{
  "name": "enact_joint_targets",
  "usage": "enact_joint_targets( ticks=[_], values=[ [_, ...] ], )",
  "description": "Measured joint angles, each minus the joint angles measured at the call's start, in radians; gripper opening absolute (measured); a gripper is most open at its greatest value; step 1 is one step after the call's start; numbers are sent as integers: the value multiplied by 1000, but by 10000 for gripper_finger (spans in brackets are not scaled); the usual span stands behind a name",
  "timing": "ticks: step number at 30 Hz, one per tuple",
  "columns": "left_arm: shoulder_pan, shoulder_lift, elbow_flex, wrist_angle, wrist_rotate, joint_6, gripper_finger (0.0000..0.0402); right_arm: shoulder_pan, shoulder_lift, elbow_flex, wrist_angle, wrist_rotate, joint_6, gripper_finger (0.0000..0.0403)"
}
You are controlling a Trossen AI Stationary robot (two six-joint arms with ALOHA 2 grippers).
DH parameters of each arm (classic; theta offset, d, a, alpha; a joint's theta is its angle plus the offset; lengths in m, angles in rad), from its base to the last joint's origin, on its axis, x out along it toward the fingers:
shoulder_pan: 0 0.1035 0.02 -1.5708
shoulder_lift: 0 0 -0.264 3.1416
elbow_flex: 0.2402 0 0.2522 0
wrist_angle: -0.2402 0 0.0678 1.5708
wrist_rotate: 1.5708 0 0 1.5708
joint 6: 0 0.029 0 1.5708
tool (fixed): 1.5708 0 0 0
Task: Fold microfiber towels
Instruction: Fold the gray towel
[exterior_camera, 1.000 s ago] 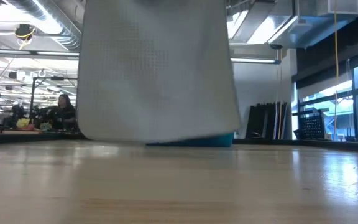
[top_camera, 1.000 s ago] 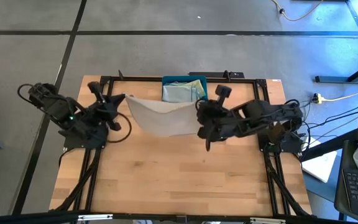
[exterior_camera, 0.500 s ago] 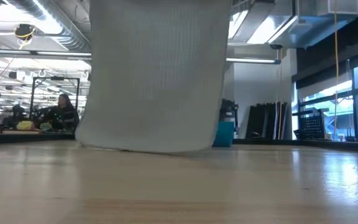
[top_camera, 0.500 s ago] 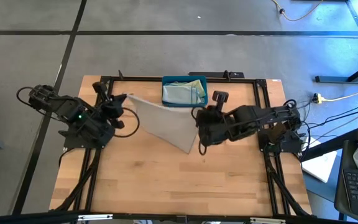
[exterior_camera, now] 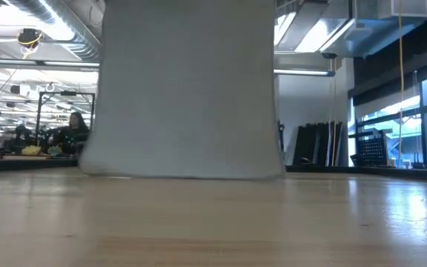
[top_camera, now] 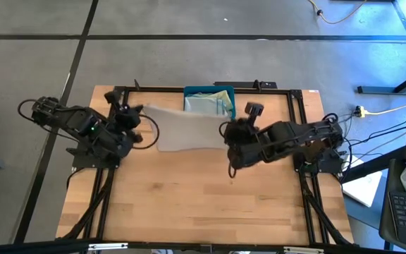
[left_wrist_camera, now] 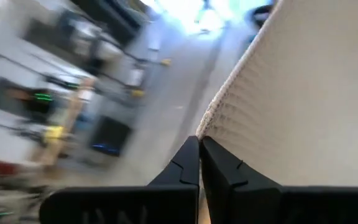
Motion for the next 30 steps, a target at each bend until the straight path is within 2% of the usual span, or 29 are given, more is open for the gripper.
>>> enact_joint_targets(
  ticks=[2,6,8,10,15,19,24,30],
  values=[
    [-34,1,0,4,111,-63,0,23,0,0,-1,-122,34,10],
    [-143,11,0,45,389,-227,0,67,0,-2,1,-507,179,10],
    [-217,27,0,88,483,-302,0,99,0,-22,16,-662,263,10],
    [-298,51,-1,135,540,-382,0,140,1,-64,52,-754,312,10],
    [-467,132,-92,333,609,-526,0,243,1,-242,202,-839,373,10],
    [-542,214,-214,487,659,-627,0,307,2,-443,459,-876,408,10],
    [-584,307,-282,566,751,-724,0,345,3,-650,809,-973,427,10],
    [-575,346,-307,571,752,-738,0,348,3,-770,940,-1009,428,10]
  ],
)
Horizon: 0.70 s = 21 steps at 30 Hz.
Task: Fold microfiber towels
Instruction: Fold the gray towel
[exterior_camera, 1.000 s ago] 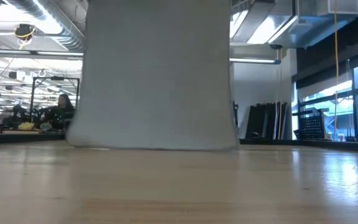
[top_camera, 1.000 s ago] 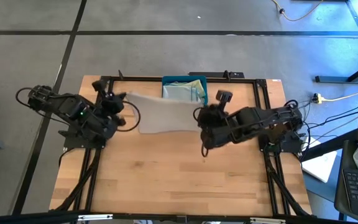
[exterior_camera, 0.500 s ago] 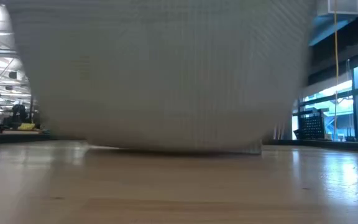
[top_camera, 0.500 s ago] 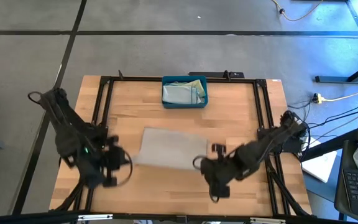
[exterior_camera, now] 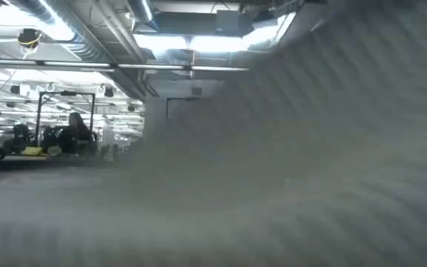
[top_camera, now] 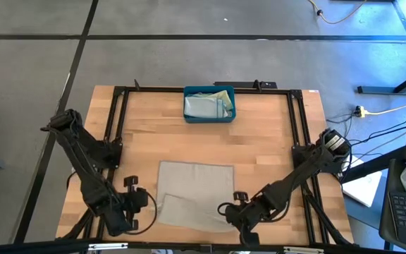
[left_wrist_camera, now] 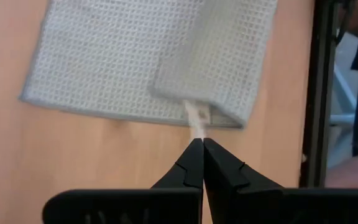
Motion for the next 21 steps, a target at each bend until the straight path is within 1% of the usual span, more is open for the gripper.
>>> enact_joint_targets(
  ticks=[4,8,11,13,18,20,21],
  values=[
    [5,-1,-49,58,3,27,0,-12,0,-74,118,-104,-8,10],
    [37,-2,-102,41,-7,32,0,-43,0,-113,133,-109,-5,10],
    [69,-2,-130,39,-19,63,0,-70,0,-129,128,-107,-28,10],
    [92,-2,-137,40,-33,101,0,-87,0,-129,127,-98,-58,10],
    [140,-2,-138,88,-122,239,2,-117,0,-129,128,-95,-95,10],
    [164,-2,-138,159,-123,332,8,-124,0,-129,128,-95,-113,10],
    [184,-2,-138,208,-98,381,14,-126,0,-129,128,-95,-118,10]
  ],
)
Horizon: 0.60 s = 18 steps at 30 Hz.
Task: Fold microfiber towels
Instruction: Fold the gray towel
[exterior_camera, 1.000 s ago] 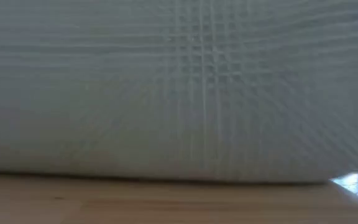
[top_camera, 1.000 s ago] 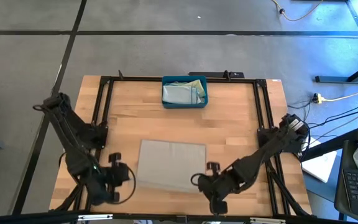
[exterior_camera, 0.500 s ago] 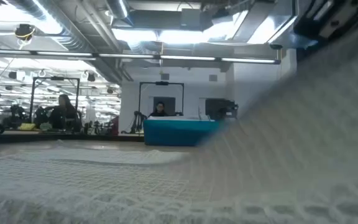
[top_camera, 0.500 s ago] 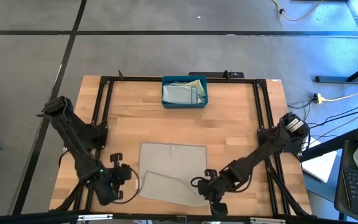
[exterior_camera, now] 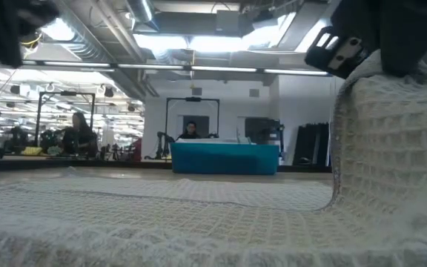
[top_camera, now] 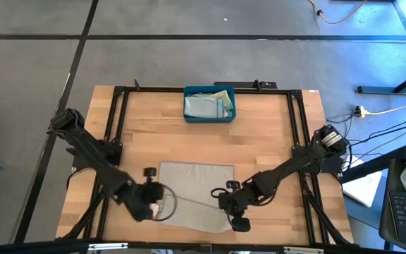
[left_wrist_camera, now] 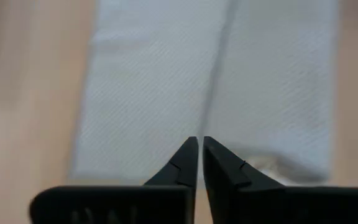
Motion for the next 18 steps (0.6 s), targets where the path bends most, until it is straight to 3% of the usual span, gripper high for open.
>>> enact_joint_targets(
  ticks=[6,12,18],
  values=[
    [138,0,-61,360,313,232,75,1,0,0,4,7,-22,10],
    [276,0,-148,397,500,279,125,18,0,0,4,10,-33,10],
    [371,0,-275,547,711,265,130,33,0,0,5,44,-73,10]
  ],
)
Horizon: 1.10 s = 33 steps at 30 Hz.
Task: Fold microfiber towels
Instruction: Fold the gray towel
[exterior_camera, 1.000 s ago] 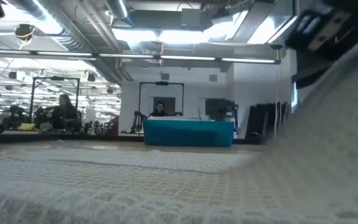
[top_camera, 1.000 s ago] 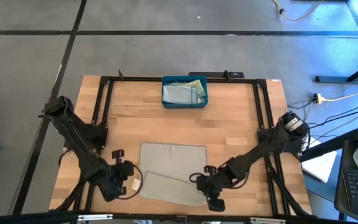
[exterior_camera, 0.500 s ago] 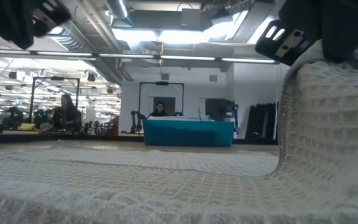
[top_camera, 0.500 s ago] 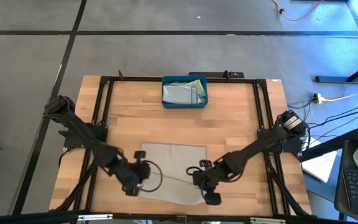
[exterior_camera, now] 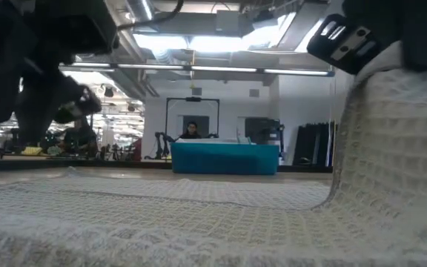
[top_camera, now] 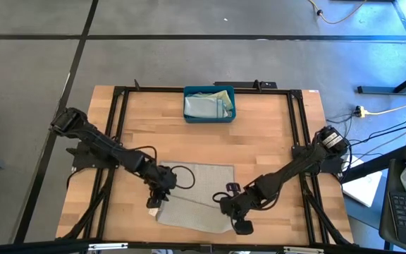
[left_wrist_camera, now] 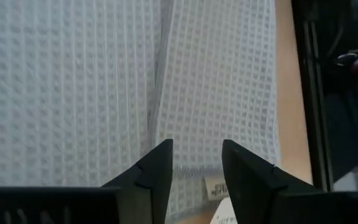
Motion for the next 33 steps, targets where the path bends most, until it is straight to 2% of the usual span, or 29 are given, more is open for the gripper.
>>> enact_joint_targets(
  ticks=[9,17,33],
  values=[
    [-1,23,-57,41,-6,18,129,2,0,0,0,13,-29,16],
    [-10,127,-53,82,-49,37,129,2,0,0,6,25,-24,15],
    [-24,108,-53,71,-88,35,129,7,0,0,8,25,-2,18]
  ],
)
